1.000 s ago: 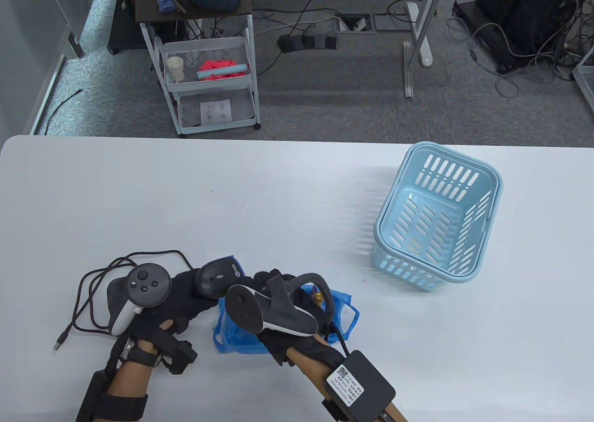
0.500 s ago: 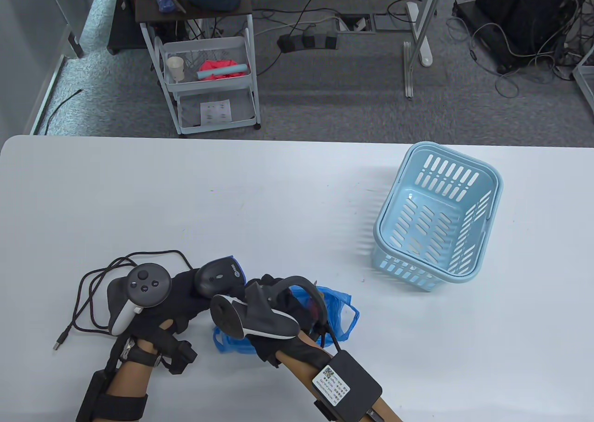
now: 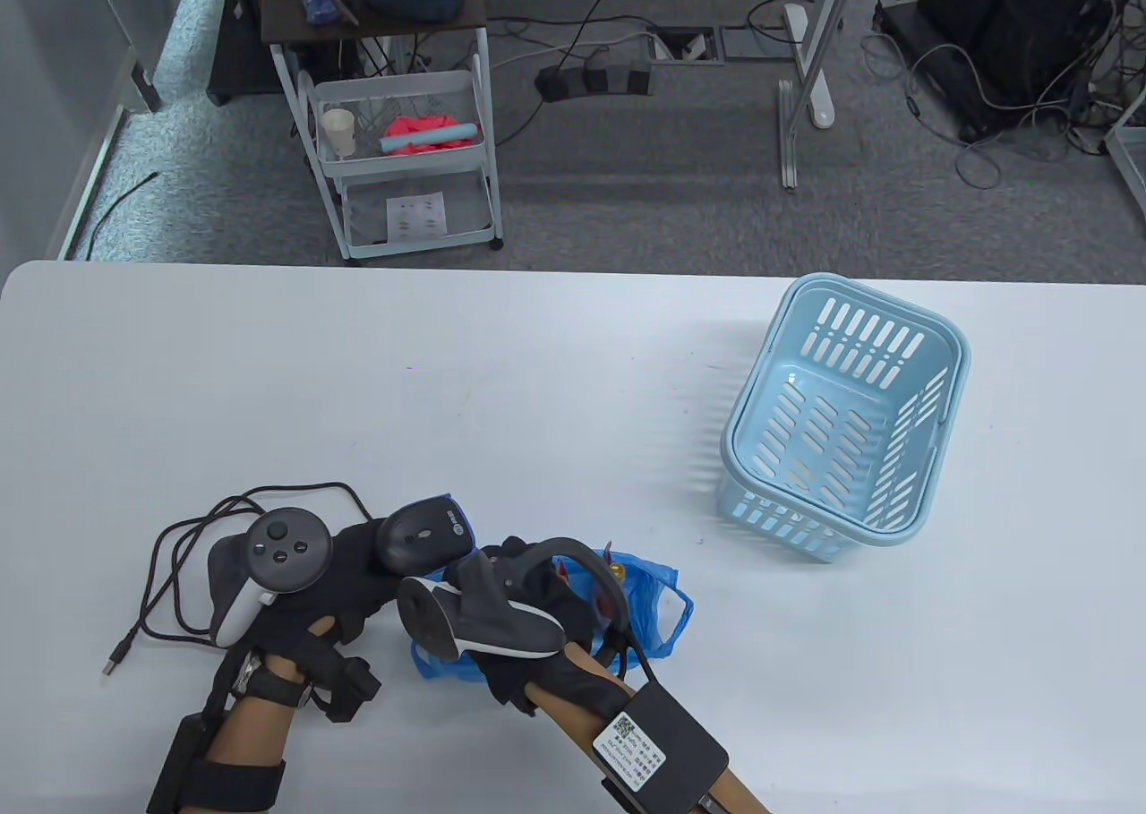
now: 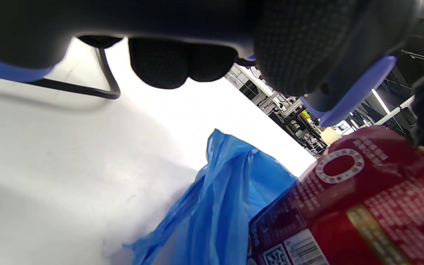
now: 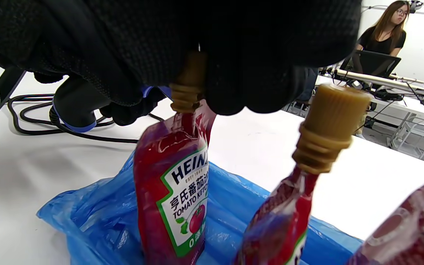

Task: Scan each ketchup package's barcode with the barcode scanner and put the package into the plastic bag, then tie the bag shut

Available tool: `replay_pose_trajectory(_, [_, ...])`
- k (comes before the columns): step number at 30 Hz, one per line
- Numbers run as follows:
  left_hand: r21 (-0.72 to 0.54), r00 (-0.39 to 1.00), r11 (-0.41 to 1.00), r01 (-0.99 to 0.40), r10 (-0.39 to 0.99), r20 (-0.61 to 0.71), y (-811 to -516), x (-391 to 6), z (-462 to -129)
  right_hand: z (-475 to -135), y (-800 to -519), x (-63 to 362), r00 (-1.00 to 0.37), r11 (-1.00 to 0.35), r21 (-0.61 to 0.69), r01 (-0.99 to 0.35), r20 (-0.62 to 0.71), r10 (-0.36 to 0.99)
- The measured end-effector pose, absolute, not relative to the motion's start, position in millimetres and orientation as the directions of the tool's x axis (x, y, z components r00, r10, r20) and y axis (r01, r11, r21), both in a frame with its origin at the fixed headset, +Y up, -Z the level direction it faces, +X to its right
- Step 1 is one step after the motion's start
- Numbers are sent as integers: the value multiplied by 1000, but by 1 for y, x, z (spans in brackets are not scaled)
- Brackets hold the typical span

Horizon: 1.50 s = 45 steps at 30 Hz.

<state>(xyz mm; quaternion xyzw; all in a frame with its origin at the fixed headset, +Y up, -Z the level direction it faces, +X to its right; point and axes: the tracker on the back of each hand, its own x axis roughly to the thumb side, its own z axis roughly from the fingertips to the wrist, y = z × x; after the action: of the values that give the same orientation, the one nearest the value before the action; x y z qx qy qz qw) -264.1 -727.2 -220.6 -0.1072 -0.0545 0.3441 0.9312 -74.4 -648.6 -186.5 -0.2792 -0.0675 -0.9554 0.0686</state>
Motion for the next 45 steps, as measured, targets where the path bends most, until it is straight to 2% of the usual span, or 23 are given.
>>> replay_pose_trajectory(5, [-238, 757, 740, -630, 653, 28, -727, -264, -221, -186, -639, -68, -846, -992, 67, 110, 529, -58])
replay_pose_trajectory(12, [-242, 758, 741, -627, 651, 29, -728, -263, -221, -186, -619, -43, -867, -998, 42, -43, 495, 58])
replay_pose_trajectory(23, [-239, 750, 732, -638, 662, 25, -727, -265, -221, -185, -603, 35, -911, -979, -49, -200, 378, 167])
replay_pose_trajectory(33, [-243, 752, 733, -635, 658, 19, -728, -265, -221, -179, -629, 107, -941, -972, -61, -227, 270, 203])
replay_pose_trajectory(45, [-240, 753, 734, -635, 658, 17, -728, -266, -221, -168, -671, 142, -955, -975, -49, -216, 219, 200])
